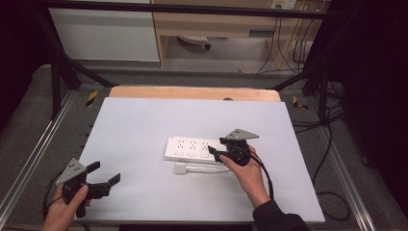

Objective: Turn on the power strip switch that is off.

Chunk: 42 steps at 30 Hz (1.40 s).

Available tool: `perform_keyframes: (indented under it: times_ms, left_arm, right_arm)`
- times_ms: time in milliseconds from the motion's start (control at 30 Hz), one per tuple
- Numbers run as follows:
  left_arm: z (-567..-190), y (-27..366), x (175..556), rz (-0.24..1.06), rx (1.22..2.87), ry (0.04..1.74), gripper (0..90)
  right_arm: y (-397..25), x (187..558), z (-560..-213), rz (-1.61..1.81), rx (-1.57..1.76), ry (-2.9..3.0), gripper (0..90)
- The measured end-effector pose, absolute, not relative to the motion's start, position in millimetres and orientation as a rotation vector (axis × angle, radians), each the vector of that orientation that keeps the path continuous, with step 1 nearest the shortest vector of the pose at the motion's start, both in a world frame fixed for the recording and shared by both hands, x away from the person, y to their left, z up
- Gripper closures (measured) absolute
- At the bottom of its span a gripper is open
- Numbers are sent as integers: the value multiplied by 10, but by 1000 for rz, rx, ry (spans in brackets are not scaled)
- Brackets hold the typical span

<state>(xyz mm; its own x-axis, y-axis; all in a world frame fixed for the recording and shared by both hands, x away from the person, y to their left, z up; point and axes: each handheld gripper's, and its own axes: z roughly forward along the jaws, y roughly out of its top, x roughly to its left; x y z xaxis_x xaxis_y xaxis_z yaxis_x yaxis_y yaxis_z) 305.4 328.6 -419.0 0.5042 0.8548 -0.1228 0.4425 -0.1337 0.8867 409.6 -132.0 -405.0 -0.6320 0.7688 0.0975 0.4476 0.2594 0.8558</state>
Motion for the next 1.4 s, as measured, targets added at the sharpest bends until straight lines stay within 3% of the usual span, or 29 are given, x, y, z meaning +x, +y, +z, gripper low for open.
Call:
perform_keyframes:
  times_ms: [233, 367, 900, 1400]
  left_arm:
    - [-4187, 3279, 3052, 528, 1761, 1090, 57]
    - [-4184, 3275, 3051, 525, 1762, 1088, 57]
    - [-4184, 3267, 3055, 527, 1775, 1077, 57]
    - [-4183, 3259, 3051, 529, 1781, 1074, 57]
  right_arm:
    - [-1283, 4089, -4127, 1316, 1114, 2191, 672]
    - [-1290, 4066, -4164, 1340, 1126, 2162, 756]
    - [-1136, 4086, -4312, 1362, 1077, 2183, 900]
    - [-1083, 4059, -4433, 1335, 1099, 2215, 900]
